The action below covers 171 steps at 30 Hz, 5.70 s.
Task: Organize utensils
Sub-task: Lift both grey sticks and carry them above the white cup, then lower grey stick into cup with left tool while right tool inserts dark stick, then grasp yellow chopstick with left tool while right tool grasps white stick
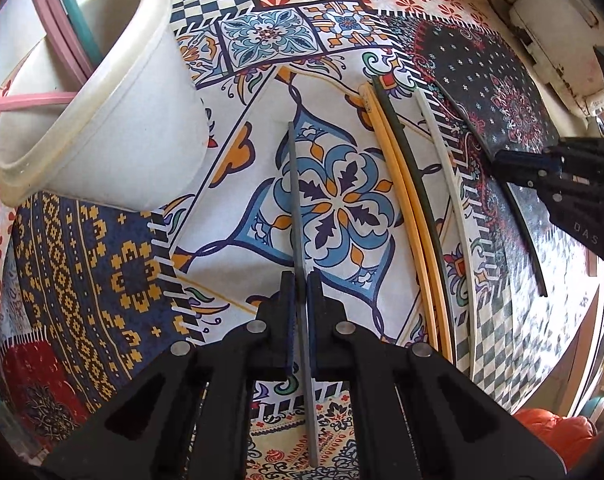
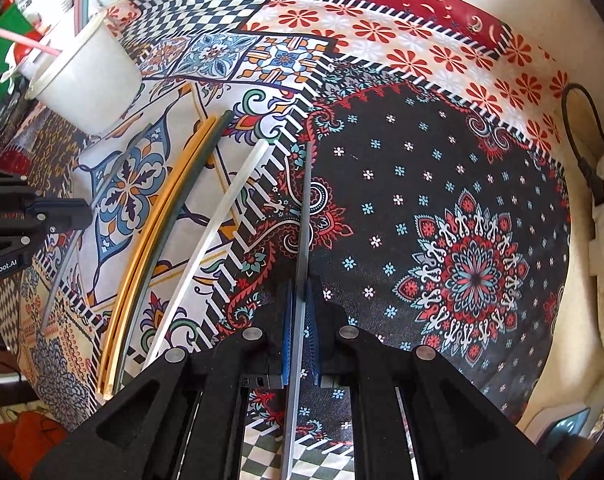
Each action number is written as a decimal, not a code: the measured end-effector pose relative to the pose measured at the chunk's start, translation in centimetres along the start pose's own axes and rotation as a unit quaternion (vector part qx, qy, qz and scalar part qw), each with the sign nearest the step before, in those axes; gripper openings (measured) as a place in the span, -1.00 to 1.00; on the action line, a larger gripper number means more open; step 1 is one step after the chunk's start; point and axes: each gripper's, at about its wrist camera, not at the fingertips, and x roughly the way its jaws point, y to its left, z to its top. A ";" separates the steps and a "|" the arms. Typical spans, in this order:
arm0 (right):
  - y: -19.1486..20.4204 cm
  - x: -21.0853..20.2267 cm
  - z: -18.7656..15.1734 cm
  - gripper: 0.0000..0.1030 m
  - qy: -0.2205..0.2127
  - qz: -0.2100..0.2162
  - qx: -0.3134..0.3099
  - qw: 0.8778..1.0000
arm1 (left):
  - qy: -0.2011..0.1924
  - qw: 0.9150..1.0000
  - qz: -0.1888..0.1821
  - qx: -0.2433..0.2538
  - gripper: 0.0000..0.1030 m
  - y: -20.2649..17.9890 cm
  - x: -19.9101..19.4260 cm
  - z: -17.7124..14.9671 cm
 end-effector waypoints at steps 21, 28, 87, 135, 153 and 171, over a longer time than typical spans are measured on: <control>1.2 -7.1 -2.9 -0.91 -0.103 0.040 0.077 0.991 | -0.103 0.993 -0.020 -0.049 -0.95 2.2 -9.0 -6.8; 1.9 -11.2 -4.2 -0.91 -0.149 0.045 0.069 0.985 | -0.144 0.987 -0.028 -0.062 -0.95 2.4 -12.0 -8.0; 1.2 2.5 12.6 -0.83 -0.030 -0.011 0.018 0.999 | -0.265 0.953 0.016 -0.144 -0.95 11.3 -19.9 -2.9; 14.1 -10.9 14.4 -0.90 -0.180 0.144 -0.121 0.965 | -0.230 0.960 0.026 -0.155 -0.95 12.7 -17.4 -1.0; 13.8 -12.7 12.0 -0.85 -0.176 0.099 -0.122 0.972 | -0.269 0.950 0.033 -0.153 -0.67 11.2 -21.5 -3.6; 8.6 -17.5 2.3 -0.30 -0.239 0.009 -0.044 0.970 | -0.259 0.962 0.017 -0.086 -0.14 3.8 -20.5 -5.9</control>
